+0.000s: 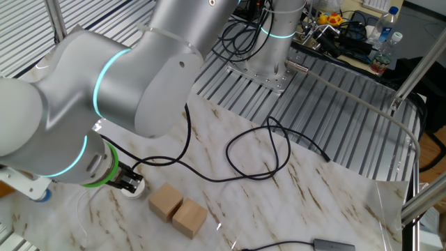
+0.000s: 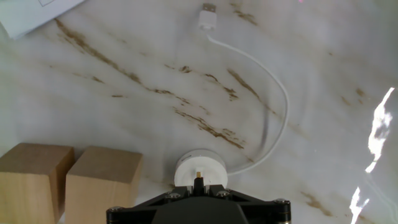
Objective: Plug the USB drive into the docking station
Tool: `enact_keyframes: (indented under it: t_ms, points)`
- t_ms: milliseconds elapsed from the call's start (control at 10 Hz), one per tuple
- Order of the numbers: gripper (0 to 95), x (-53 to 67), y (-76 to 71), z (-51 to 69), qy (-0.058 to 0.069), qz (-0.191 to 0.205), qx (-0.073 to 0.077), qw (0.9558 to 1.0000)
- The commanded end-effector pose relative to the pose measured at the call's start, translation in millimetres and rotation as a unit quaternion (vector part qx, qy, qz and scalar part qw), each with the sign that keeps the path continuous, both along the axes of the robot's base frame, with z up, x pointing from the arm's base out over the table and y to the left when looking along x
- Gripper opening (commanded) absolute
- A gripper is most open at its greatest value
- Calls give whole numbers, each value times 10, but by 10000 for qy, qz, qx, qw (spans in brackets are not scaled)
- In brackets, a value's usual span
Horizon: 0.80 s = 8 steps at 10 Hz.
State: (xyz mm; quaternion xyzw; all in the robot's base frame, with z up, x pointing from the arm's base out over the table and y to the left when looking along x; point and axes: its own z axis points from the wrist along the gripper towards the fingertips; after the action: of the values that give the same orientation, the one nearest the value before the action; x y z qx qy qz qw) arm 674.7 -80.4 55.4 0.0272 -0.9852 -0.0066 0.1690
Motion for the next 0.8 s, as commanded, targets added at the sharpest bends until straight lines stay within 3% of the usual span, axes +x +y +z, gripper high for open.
enact_keyframes:
  t_ms: [100, 300, 800]
  points:
    - [0, -25, -8, 6, -10, -65, 59, 10000]
    - [0, -32, -9, 10, -26, -79, 119, 9999]
    - [0, -48, -1, -10, 4, 175, 59, 9998]
